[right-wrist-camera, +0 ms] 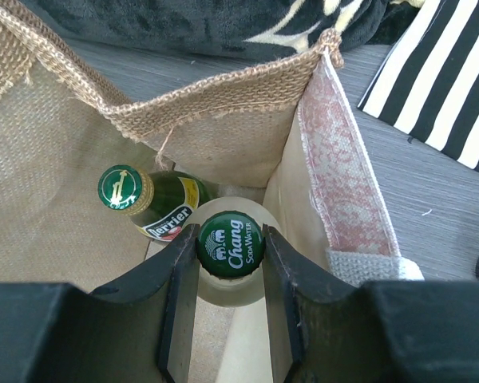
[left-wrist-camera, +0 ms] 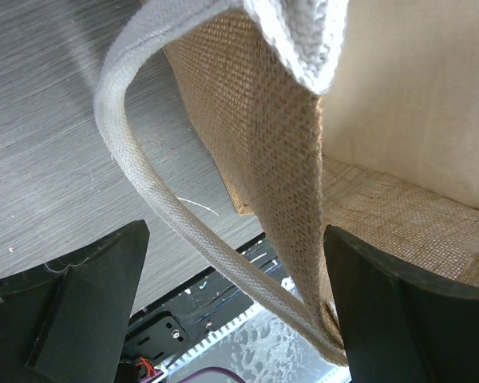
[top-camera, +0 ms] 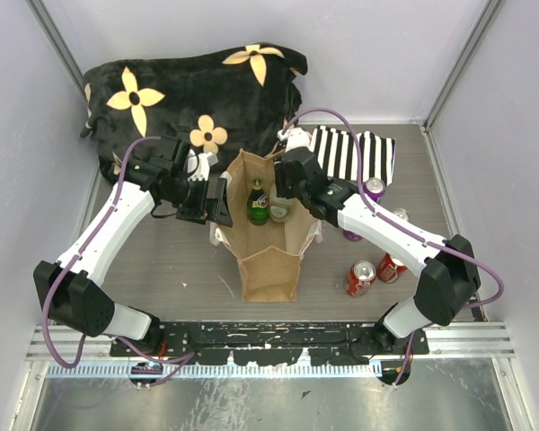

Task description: Place the beverage into the canvas bag

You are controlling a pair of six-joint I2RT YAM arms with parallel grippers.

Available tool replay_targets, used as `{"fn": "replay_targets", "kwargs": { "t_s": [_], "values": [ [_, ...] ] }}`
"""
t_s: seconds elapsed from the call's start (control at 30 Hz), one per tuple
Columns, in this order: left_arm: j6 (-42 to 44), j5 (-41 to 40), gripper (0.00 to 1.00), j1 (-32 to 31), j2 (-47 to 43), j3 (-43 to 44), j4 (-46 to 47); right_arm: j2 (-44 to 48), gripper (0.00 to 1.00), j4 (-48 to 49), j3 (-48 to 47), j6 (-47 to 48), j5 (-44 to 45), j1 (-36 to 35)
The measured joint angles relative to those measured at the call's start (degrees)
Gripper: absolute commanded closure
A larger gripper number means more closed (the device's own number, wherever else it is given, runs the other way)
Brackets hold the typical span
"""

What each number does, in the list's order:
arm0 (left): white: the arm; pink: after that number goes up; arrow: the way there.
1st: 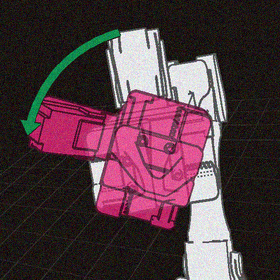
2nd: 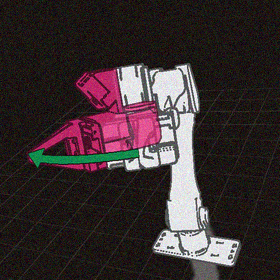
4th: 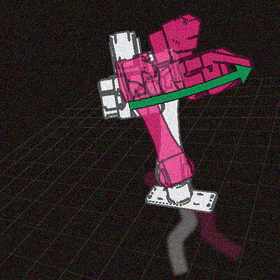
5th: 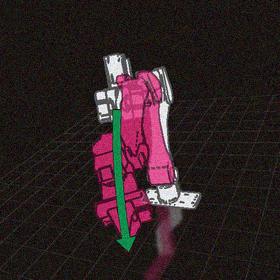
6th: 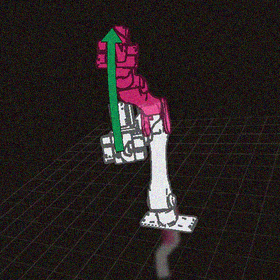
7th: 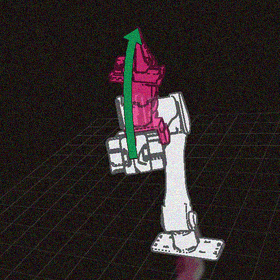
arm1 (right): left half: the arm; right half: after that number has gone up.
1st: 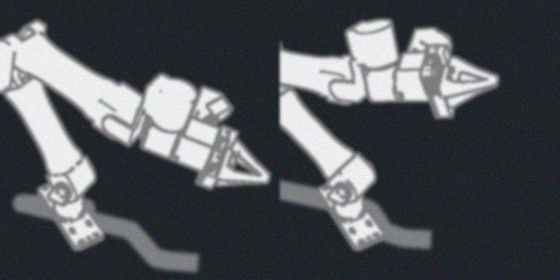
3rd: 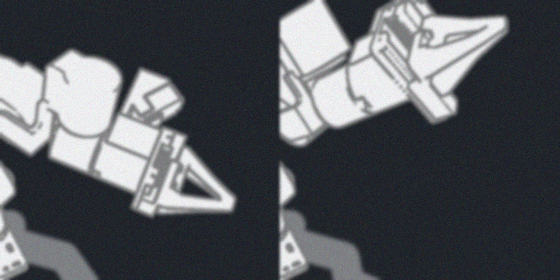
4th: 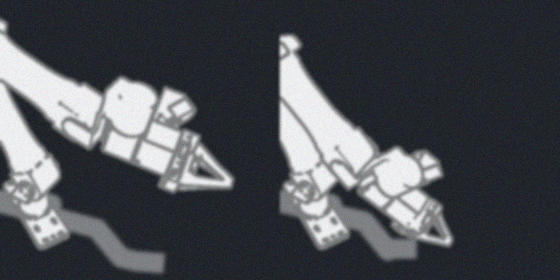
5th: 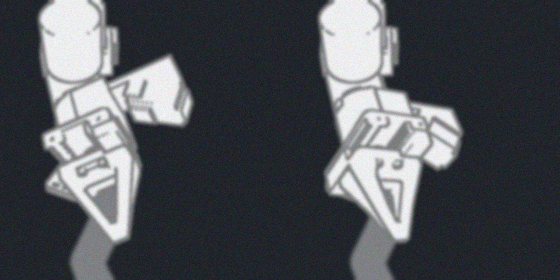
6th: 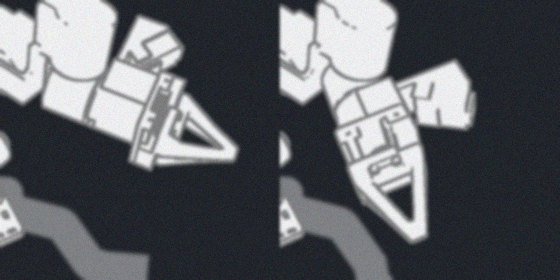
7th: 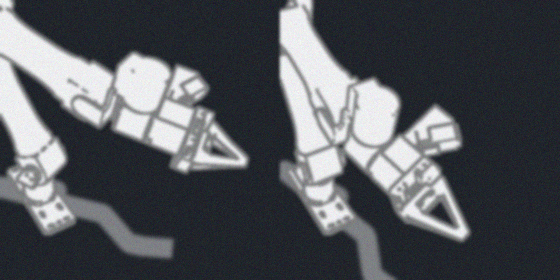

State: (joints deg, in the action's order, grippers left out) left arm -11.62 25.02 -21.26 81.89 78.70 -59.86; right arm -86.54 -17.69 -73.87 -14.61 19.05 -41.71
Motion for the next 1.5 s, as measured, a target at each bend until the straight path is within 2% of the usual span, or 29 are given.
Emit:
{"fn": "replay_targets", "kwargs": {
  "t_s": [1.03, 1.5],
  "values": [
    [0.0, 0.2, 0.02, 0.0, 1.2, 0.7, 0.0, -1.0, 0.99, 10.4, 9.2, 5.1, 3.7, -3.5],
    [0.0, 0.3, 0.02, 0.0, 1.2, 0.7, 0.0, -1.2, 0.99, 11.0, 10.0, 4.9, 3.1, -3.6]
  ]
}}
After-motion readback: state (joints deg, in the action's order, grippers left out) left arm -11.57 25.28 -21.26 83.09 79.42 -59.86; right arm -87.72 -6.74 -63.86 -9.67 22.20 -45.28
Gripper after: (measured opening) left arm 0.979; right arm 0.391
